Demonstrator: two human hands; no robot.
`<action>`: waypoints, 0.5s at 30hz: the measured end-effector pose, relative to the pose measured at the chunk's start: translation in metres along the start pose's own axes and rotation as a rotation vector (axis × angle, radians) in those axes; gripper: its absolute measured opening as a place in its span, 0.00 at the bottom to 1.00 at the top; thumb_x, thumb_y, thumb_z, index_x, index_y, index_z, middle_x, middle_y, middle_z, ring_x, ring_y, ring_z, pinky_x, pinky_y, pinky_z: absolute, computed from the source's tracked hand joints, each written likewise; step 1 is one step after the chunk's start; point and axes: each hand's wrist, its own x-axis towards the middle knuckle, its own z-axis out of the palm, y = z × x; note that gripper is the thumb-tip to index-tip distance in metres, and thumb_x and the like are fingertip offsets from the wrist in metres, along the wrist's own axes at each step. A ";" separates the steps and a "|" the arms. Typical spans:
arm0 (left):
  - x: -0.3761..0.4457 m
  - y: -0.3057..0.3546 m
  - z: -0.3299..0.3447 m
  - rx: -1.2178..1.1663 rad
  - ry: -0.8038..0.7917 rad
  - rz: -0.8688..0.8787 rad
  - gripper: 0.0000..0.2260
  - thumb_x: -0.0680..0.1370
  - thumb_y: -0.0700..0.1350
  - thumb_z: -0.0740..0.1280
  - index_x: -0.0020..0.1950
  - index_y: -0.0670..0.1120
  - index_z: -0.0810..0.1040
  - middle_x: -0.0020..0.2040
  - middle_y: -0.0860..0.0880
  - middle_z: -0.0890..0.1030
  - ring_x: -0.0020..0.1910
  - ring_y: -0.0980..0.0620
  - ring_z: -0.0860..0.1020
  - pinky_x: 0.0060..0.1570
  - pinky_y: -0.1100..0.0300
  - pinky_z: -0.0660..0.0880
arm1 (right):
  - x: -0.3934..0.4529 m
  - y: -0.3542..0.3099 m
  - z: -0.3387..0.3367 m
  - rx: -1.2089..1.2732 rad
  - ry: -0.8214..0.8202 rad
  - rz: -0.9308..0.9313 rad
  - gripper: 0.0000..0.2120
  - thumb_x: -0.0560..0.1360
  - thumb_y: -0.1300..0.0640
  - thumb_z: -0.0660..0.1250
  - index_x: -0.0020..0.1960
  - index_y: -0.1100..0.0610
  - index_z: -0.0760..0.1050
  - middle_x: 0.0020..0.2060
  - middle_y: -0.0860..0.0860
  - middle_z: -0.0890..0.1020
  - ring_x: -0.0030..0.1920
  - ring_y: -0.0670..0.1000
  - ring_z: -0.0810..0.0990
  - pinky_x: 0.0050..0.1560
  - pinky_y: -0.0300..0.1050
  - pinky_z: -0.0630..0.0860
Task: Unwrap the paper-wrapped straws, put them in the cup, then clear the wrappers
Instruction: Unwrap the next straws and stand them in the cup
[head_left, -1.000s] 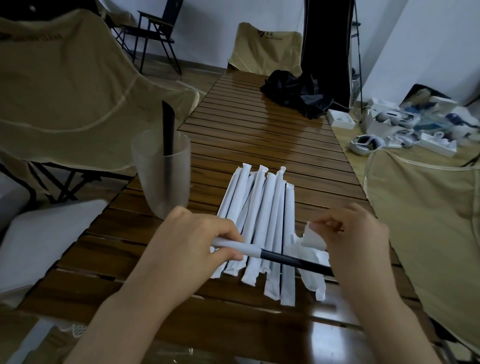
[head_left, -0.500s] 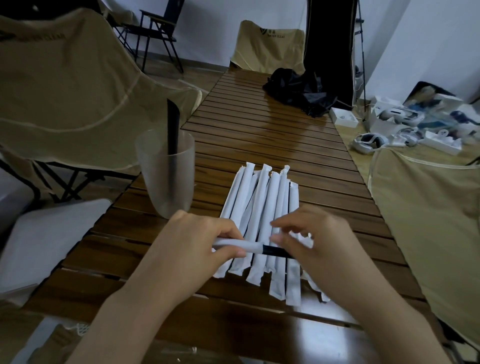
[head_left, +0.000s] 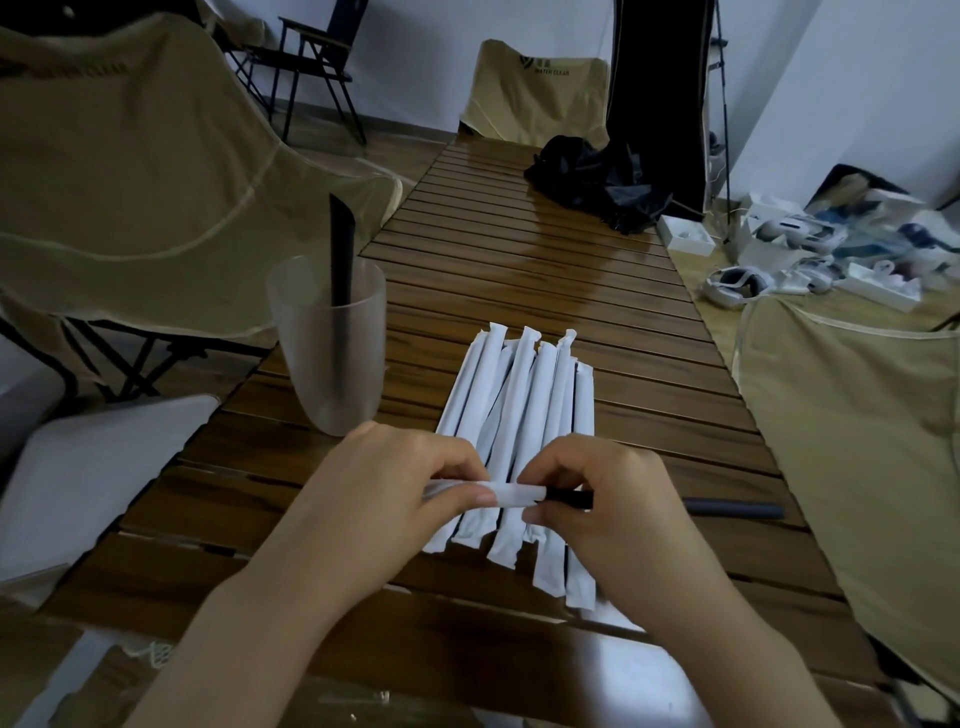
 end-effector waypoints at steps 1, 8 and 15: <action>0.000 0.000 -0.001 0.007 0.004 0.003 0.14 0.74 0.64 0.60 0.50 0.61 0.81 0.39 0.62 0.80 0.42 0.64 0.77 0.37 0.75 0.67 | 0.000 0.000 0.000 0.009 -0.005 -0.002 0.06 0.71 0.59 0.73 0.45 0.49 0.80 0.40 0.42 0.80 0.42 0.41 0.77 0.44 0.27 0.72; 0.000 -0.002 -0.001 -0.055 -0.019 -0.010 0.11 0.75 0.61 0.61 0.47 0.60 0.81 0.37 0.61 0.80 0.45 0.65 0.77 0.40 0.75 0.70 | -0.001 0.006 0.001 -0.012 0.033 -0.153 0.04 0.72 0.59 0.72 0.45 0.52 0.83 0.38 0.44 0.82 0.39 0.43 0.78 0.43 0.35 0.75; -0.002 0.000 -0.002 -0.092 -0.022 0.004 0.10 0.75 0.60 0.63 0.48 0.60 0.82 0.37 0.62 0.80 0.44 0.65 0.78 0.39 0.72 0.72 | 0.001 0.009 0.004 -0.030 0.188 -0.246 0.09 0.71 0.64 0.69 0.37 0.51 0.82 0.31 0.43 0.80 0.32 0.43 0.78 0.34 0.38 0.76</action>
